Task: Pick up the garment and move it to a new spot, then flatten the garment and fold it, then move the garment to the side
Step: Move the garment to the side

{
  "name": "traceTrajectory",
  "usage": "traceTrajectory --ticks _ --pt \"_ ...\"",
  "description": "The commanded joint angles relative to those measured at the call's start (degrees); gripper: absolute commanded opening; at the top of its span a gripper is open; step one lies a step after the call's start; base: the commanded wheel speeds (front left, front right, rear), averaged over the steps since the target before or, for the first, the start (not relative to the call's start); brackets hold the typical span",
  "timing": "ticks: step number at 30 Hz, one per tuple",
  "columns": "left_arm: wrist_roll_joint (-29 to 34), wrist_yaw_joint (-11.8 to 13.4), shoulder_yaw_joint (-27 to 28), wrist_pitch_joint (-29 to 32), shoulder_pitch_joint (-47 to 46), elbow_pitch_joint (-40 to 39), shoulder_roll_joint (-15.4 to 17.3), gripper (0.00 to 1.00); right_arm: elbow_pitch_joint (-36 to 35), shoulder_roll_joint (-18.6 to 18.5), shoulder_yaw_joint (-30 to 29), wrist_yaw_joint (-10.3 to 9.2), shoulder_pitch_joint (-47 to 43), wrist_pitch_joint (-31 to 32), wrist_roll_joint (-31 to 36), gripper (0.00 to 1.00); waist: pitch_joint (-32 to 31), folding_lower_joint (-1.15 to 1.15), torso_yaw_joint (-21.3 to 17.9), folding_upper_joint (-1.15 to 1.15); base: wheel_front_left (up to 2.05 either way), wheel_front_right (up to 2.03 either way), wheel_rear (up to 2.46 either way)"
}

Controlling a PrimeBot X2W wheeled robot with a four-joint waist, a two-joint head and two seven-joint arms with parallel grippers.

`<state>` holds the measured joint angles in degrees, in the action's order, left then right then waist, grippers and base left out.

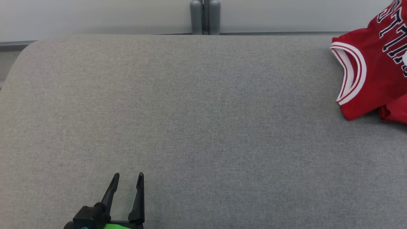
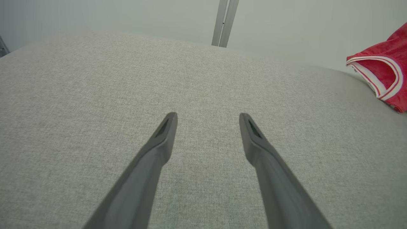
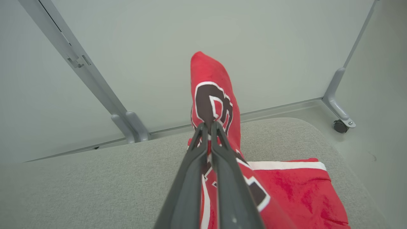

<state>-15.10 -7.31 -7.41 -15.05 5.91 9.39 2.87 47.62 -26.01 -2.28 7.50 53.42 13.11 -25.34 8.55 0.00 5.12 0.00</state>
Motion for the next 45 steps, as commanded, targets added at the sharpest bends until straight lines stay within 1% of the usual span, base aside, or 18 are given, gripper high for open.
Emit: traceTrajectory --ticks 1,5,12,17,18,19,22,24,28,31,33,38,42,45 --pt "-0.48 -0.21 0.16 -0.15 -0.97 -0.15 0.11 1.00 0.10 -0.47 -1.10 -0.02 0.80 0.16 0.72 0.00 2.03 0.00 -2.03 0.00 0.00 0.00 0.00" --pt "-0.26 -0.23 0.44 -0.15 -1.20 0.00 0.11 1.00 -0.74 -0.34 -3.84 -0.02 1.43 0.65 2.20 0.00 2.62 0.00 -2.90 0.00 0.00 0.00 0.00" --pt "0.62 -0.22 0.71 -0.15 -1.41 0.18 0.11 1.00 -2.17 -1.29 -8.32 -0.02 0.50 2.09 4.47 0.00 3.06 0.00 -3.86 0.00 0.00 0.00 0.00" --pt "0.43 -0.23 0.46 -0.15 -2.10 0.51 0.11 1.00 -0.81 -2.48 -12.66 -0.02 -1.10 2.56 9.18 0.00 3.57 0.00 -3.61 0.00 0.00 0.00 0.00" --pt "0.52 -0.23 0.38 -0.15 -2.24 0.52 0.11 1.00 -0.80 -2.91 -13.59 -0.02 -1.13 1.61 10.59 0.48 3.76 0.00 -3.50 0.00 0.00 0.00 0.00" --pt "0.60 -0.23 0.38 -0.15 -2.43 0.51 0.11 1.00 -0.40 -3.02 -15.08 -0.02 -1.15 1.11 12.20 1.00 3.90 0.00 -3.38 0.00 0.00 0.00 0.00" --pt "0.46 -0.23 0.60 -0.15 -2.38 0.57 0.11 1.00 -1.49 -3.00 -16.50 -0.01 -1.42 -1.72 17.07 1.00 4.10 0.00 -3.11 0.00 0.00 0.00 0.00" --pt "0.11 -0.23 0.86 -0.15 -2.19 0.34 0.11 1.00 -3.04 -3.30 -16.40 -0.02 -2.14 -4.35 20.95 1.00 4.00 0.00 -3.06 0.00 0.00 0.00 0.00" --pt "-0.48 -0.23 1.86 -0.15 -1.03 -0.37 0.11 1.00 -6.32 -1.96 -15.14 -0.02 -3.43 -8.39 23.53 1.00 2.92 0.00 -3.44 0.00 0.00 0.00 0.00" --pt "-0.86 -0.23 2.62 -0.15 -0.44 -0.97 0.11 1.00 -9.61 -1.27 -13.35 -0.02 -5.83 -11.87 22.85 1.00 1.39 0.00 -3.76 0.00 0.00 0.00 0.00" --pt "-1.65 0.35 3.30 -0.15 -0.30 -1.51 0.11 1.00 -12.39 -0.85 -11.45 -0.02 -8.62 -14.89 21.77 1.00 -0.01 0.00 -3.93 0.00 0.00 0.00 0.00" --pt "-2.11 3.08 5.20 -0.15 0.96 -3.13 0.12 1.00 -19.46 0.09 -6.39 -0.02 -19.74 -21.27 19.60 1.00 -4.90 0.00 -3.97 0.00 0.00 0.00 0.00" --pt "-0.27 4.54 6.54 -0.15 1.97 -4.28 0.12 1.00 -25.51 0.75 -1.70 -0.03 -30.29 -25.16 19.14 1.00 -8.51 0.00 -3.40 0.00 0.00 0.00 0.00" --pt "0.72 5.35 7.33 -0.15 2.38 -4.34 0.12 1.00 -29.44 3.55 -0.91 -0.02 -36.94 -26.78 18.62 1.00 -9.52 0.00 -2.99 0.00 0.00 0.00 0.00"
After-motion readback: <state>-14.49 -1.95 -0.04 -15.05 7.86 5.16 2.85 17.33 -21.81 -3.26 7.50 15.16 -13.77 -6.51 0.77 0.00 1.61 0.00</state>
